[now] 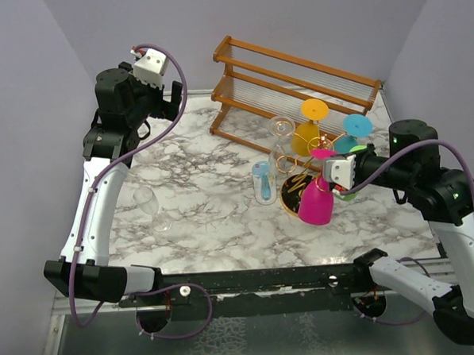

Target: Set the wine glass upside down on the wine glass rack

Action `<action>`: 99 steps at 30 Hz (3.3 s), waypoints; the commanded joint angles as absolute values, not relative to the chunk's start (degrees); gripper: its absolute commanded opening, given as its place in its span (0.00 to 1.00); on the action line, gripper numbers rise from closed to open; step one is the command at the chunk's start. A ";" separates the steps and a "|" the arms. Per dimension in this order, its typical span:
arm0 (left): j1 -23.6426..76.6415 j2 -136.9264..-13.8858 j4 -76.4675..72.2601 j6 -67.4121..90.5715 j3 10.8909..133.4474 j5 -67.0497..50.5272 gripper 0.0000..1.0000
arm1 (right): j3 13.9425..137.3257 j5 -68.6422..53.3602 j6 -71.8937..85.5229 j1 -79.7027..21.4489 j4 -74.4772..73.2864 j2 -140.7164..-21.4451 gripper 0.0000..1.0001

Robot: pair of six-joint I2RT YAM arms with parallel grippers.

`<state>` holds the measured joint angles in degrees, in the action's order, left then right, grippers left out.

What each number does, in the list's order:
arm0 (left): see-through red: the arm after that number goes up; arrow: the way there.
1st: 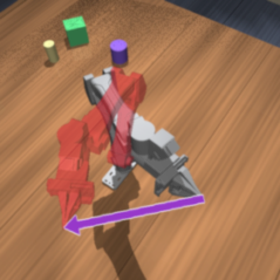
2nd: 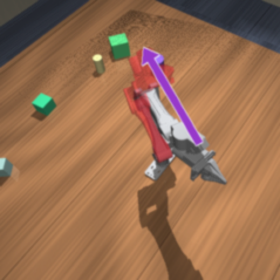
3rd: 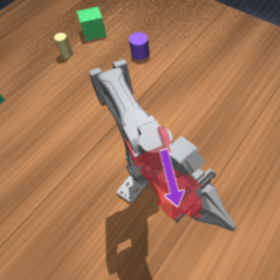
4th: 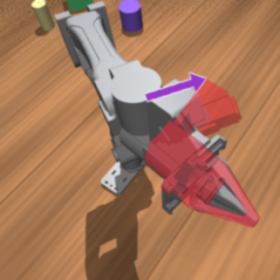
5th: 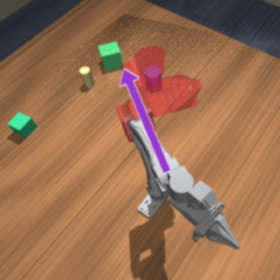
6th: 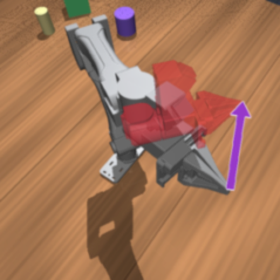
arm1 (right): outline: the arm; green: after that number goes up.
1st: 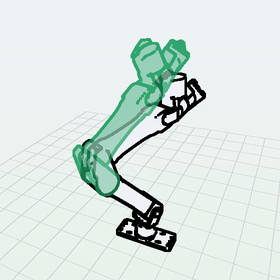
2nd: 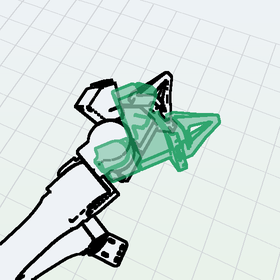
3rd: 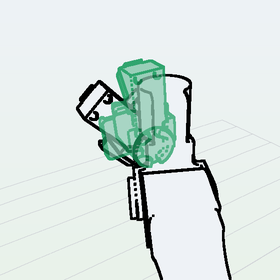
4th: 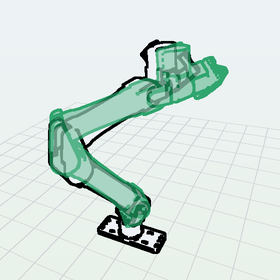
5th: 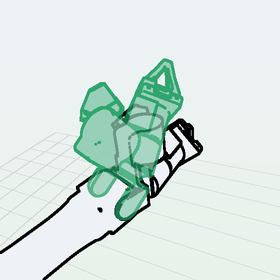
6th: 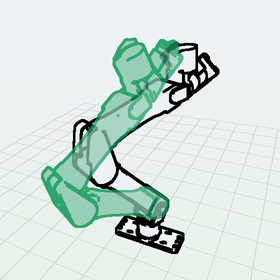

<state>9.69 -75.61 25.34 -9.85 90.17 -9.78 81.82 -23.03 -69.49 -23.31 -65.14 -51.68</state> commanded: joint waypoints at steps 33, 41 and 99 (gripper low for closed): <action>9.40 -73.43 24.67 -10.79 89.56 -12.72 0.97 | 78.51 -26.46 -65.07 -23.73 -68.05 -44.41 0.06; 9.40 -73.48 24.68 -11.00 89.57 -12.57 0.97 | 76.62 -26.91 -64.09 -23.73 -67.51 -42.59 0.13; 4.77 -58.60 66.23 -35.69 78.98 -5.44 0.74 | 89.56 -34.86 -38.71 -20.03 -50.98 -55.79 0.83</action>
